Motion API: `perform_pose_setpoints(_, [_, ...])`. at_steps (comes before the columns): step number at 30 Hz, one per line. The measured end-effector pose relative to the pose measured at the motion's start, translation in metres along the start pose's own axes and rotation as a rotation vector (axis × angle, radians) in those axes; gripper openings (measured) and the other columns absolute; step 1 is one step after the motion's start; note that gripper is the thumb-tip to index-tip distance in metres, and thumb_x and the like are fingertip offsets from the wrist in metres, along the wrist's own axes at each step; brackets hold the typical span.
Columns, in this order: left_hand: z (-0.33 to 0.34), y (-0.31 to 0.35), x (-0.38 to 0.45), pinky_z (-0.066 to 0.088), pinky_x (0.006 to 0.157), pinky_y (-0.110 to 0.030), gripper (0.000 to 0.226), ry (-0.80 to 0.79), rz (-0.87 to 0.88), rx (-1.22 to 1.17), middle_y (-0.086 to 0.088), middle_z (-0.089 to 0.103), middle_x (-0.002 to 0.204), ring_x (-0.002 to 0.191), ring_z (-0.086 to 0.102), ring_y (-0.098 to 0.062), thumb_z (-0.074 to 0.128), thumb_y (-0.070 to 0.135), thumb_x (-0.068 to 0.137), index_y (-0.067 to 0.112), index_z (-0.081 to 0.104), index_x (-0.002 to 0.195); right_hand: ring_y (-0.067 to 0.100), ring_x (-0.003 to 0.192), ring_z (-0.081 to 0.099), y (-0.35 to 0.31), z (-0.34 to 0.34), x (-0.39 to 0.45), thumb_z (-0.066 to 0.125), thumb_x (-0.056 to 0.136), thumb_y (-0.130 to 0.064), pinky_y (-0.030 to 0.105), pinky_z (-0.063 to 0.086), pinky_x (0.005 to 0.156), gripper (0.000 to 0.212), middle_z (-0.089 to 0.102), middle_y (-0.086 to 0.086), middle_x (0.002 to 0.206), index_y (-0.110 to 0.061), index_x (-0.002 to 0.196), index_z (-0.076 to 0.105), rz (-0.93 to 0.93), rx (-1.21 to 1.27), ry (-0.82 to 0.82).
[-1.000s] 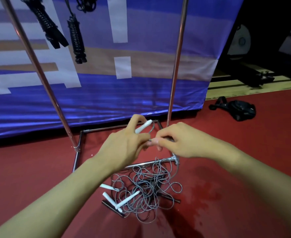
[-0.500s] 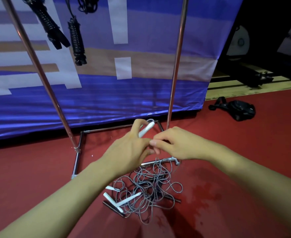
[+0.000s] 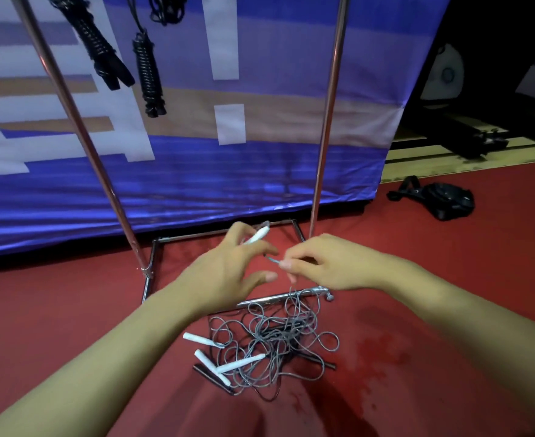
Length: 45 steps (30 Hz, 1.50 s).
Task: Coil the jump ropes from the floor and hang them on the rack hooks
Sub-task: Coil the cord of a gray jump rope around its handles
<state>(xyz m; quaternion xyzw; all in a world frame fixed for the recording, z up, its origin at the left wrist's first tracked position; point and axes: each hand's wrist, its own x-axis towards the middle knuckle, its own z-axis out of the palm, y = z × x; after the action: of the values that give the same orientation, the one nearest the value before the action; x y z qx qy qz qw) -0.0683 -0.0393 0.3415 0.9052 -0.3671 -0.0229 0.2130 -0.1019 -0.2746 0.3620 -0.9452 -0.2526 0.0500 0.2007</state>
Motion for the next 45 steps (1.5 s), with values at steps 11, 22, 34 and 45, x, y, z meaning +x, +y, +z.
perform_pose_setpoints(11, [-0.031, -0.052, -0.008, 0.054, 0.090, -0.040, 0.022, -0.061, -0.289, 0.281, 0.004, 0.047, 0.130, 0.110, 0.067, -0.024, 0.069, 0.044, 0.095, 0.031, 0.076, 0.112, 0.017, 0.065, 0.053, 0.067, 0.016, -0.029, 0.049, 0.107, -0.038, 0.036, 0.048, 0.071, 0.038, 0.057, 0.002, 0.067, -0.010, 0.085, 0.062, 0.291, 0.399, -0.328])
perform_pose_setpoints(22, [0.005, 0.007, 0.012, 0.053, 0.091, -0.044, 0.030, -0.090, 0.039, 0.041, 0.018, 0.045, 0.104, 0.099, 0.059, -0.013, 0.057, 0.057, 0.095, 0.033, 0.074, 0.100, 0.006, 0.052, 0.052, -0.001, -0.004, 0.001, 0.054, 0.103, -0.043, 0.018, 0.040, 0.055, 0.036, 0.058, -0.014, 0.057, -0.028, 0.072, 0.065, 0.019, 0.082, 0.078])
perform_pose_setpoints(34, [-0.021, -0.025, 0.007, 0.048, 0.104, -0.035, 0.065, -0.093, -0.203, 0.157, 0.004, 0.042, 0.136, 0.110, 0.060, -0.020, 0.076, 0.045, 0.090, 0.033, 0.051, 0.149, 0.005, 0.057, 0.056, 0.030, 0.001, -0.009, 0.046, 0.107, -0.040, 0.023, 0.045, 0.067, 0.034, 0.063, -0.004, 0.071, -0.027, 0.082, 0.064, 0.117, 0.081, -0.130])
perform_pose_setpoints(45, [-0.023, -0.024, 0.016, 0.049, 0.084, -0.034, 0.019, -0.029, -0.175, 0.248, 0.014, 0.046, 0.114, 0.107, 0.065, -0.017, 0.065, 0.042, 0.098, 0.031, 0.079, 0.094, 0.010, 0.055, 0.060, 0.045, 0.001, -0.022, 0.051, 0.104, -0.050, 0.026, 0.052, 0.067, 0.046, 0.066, -0.007, 0.062, -0.019, 0.072, 0.061, 0.297, 0.179, -0.362])
